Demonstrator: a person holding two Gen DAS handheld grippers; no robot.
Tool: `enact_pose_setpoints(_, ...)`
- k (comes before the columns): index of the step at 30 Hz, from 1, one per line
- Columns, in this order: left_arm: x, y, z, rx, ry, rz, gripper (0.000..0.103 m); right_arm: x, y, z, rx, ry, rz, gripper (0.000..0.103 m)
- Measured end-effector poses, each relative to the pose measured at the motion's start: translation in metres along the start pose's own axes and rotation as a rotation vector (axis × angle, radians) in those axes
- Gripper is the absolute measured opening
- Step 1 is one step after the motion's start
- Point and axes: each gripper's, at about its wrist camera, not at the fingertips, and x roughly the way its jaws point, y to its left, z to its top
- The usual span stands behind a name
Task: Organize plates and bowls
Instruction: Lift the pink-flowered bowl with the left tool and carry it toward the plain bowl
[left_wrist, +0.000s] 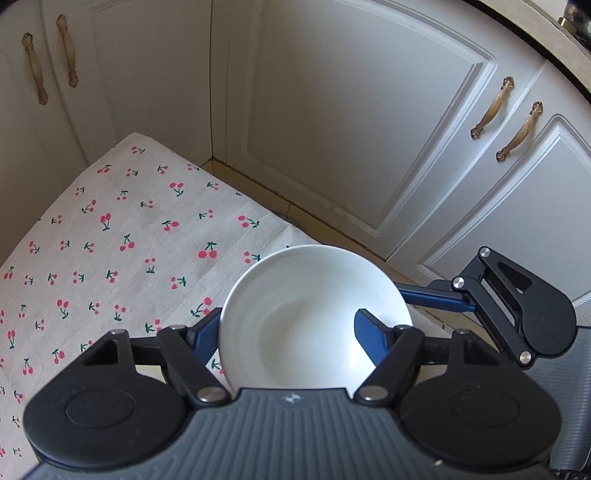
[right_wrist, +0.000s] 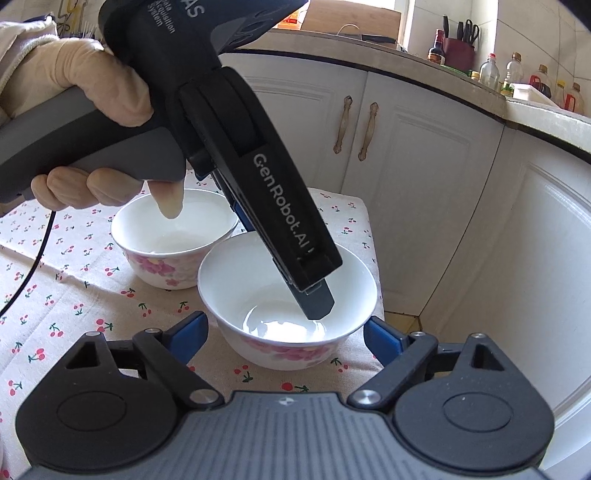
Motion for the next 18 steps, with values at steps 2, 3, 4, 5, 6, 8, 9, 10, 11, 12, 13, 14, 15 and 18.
enact_pose_setpoints(2, 0.000, 0.001, 0.000, -0.002, 0.000, -0.006, 0.074, -0.001, -0.002, 0.001, 0.010, 0.000, 0.006, 0.094)
enact_pose_setpoints(3, 0.000, 0.001, 0.000, -0.004, 0.000, -0.009, 0.074, -0.001, -0.004, 0.001, 0.016, -0.001, 0.007, 0.094)
enact_pose_setpoints(4, 0.000, 0.002, 0.000, -0.006, 0.000, -0.013, 0.074, -0.002, -0.005, 0.002, 0.019, -0.002, 0.009, 0.094)
enact_pose_setpoints(5, 0.000, 0.002, 0.000, -0.007, 0.002, -0.018, 0.074, -0.002, -0.006, 0.002, 0.023, -0.001, 0.012, 0.093)
enact_pose_setpoints(6, 0.000, 0.004, 0.001, -0.011, 0.004, -0.024, 0.074, -0.002, -0.007, 0.003, 0.028, 0.000, 0.015, 0.093)
enact_pose_setpoints(8, 0.001, 0.006, 0.002, -0.024, 0.009, -0.038, 0.073, -0.001, -0.007, 0.003, 0.033, 0.000, 0.016, 0.093)
enact_pose_setpoints(9, 0.001, 0.007, 0.002, -0.032, 0.013, -0.044, 0.074, -0.001, -0.007, 0.004, 0.033, 0.001, 0.017, 0.092)
enact_pose_setpoints(10, 0.001, 0.008, 0.003, -0.041, 0.016, -0.051, 0.073, -0.001, -0.007, 0.004, 0.036, 0.002, 0.017, 0.092)
enact_pose_setpoints(11, 0.001, 0.010, 0.004, -0.050, 0.019, -0.057, 0.074, -0.001, -0.007, 0.004, 0.038, 0.003, 0.018, 0.092)
enact_pose_setpoints(12, 0.001, 0.011, 0.004, -0.059, 0.023, -0.063, 0.073, 0.000, -0.006, 0.004, 0.038, 0.004, 0.018, 0.092)
enact_pose_setpoints(13, 0.001, 0.011, 0.005, -0.065, 0.025, -0.067, 0.073, 0.000, -0.006, 0.005, 0.039, 0.007, 0.017, 0.092)
enact_pose_setpoints(14, 0.001, 0.011, 0.005, -0.066, 0.029, -0.067, 0.073, 0.000, -0.006, 0.005, 0.039, 0.009, 0.016, 0.092)
enact_pose_setpoints(15, 0.001, 0.010, 0.006, -0.062, 0.033, -0.064, 0.074, 0.000, -0.007, 0.006, 0.037, 0.011, 0.015, 0.092)
enact_pose_setpoints(18, 0.002, 0.008, 0.006, -0.047, 0.038, -0.052, 0.074, 0.001, -0.006, 0.006, 0.036, 0.013, 0.012, 0.093)
